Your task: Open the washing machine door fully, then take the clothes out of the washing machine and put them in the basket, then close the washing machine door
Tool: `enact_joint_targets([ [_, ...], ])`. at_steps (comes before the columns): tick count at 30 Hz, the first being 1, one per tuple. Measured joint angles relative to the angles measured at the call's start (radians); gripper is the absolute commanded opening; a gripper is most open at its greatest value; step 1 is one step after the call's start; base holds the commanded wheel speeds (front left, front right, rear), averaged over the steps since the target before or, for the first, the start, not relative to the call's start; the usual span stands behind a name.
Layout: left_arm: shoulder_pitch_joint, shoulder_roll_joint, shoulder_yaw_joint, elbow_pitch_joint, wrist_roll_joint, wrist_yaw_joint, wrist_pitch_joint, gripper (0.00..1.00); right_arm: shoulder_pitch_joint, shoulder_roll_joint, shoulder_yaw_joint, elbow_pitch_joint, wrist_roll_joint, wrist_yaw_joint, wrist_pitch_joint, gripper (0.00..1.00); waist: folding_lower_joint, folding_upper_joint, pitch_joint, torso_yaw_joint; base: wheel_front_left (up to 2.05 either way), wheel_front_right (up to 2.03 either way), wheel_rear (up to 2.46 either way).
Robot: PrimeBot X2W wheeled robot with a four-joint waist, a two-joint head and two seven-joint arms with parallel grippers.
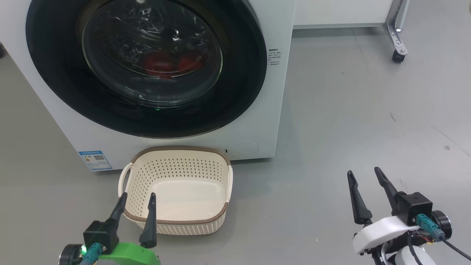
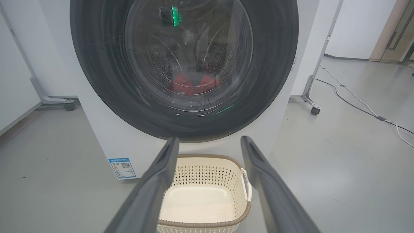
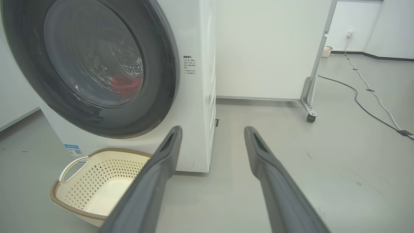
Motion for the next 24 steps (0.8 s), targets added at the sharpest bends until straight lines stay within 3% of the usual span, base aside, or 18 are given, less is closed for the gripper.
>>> enact_joint_targets([
  [24, 0.001, -0.011, 0.009, 0.022, 0.000, 0.007, 0.000, 1.00, 0.014, 0.030, -0.028, 0.000, -0.011, 0.006, 0.000, 1.00, 0.0000, 0.0000, 0.007, -0.001, 0.00, 0.00, 0.00],
])
